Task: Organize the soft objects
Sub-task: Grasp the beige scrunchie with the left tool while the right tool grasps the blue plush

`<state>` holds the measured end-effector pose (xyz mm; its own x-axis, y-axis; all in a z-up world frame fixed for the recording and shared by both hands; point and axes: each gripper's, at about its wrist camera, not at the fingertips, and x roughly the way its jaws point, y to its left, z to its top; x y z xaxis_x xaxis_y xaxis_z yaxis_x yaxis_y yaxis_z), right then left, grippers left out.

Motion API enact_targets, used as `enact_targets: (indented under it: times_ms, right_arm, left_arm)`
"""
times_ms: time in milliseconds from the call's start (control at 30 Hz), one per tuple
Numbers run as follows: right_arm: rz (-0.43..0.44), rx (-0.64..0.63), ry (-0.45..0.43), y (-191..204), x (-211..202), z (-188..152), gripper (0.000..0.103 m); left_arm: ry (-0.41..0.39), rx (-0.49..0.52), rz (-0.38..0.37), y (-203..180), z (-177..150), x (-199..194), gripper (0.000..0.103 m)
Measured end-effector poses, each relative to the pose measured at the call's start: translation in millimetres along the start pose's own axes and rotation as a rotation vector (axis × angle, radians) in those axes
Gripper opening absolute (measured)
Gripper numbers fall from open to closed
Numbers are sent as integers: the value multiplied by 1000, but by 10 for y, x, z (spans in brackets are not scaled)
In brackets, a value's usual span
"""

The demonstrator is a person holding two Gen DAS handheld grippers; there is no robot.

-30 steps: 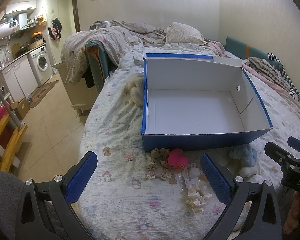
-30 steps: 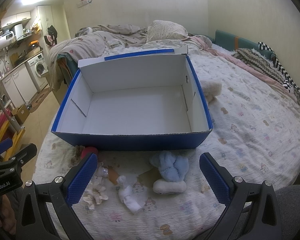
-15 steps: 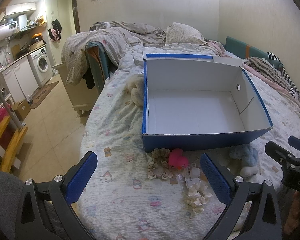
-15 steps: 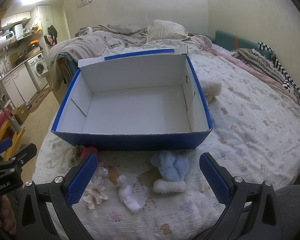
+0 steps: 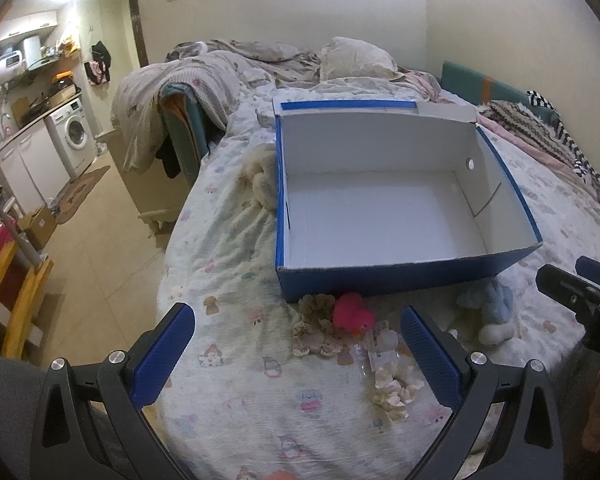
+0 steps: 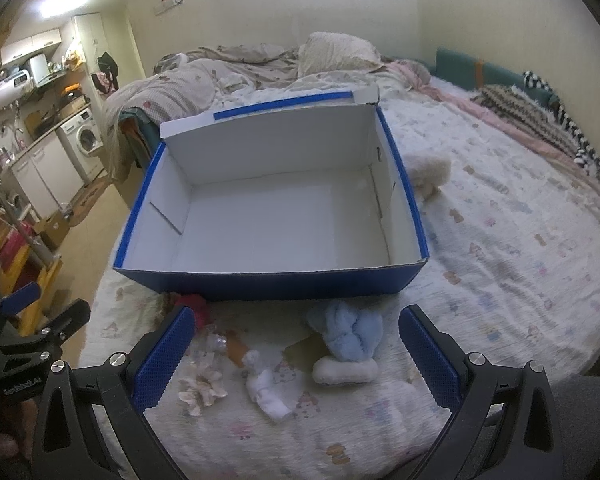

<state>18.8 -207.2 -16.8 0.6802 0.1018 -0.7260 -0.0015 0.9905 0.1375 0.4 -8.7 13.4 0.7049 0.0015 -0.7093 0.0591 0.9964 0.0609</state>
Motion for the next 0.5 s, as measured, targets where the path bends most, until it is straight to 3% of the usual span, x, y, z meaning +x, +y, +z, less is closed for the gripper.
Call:
enact_targets:
  times_ms: [267,500]
  right_arm:
    - [42,2,77,-120,9,225,103]
    - [74,-47,216,-124,268,359,103]
  left_arm:
    - [84,-8,36,134,206,111,103]
    - [275,-30,37,294,271,538,103]
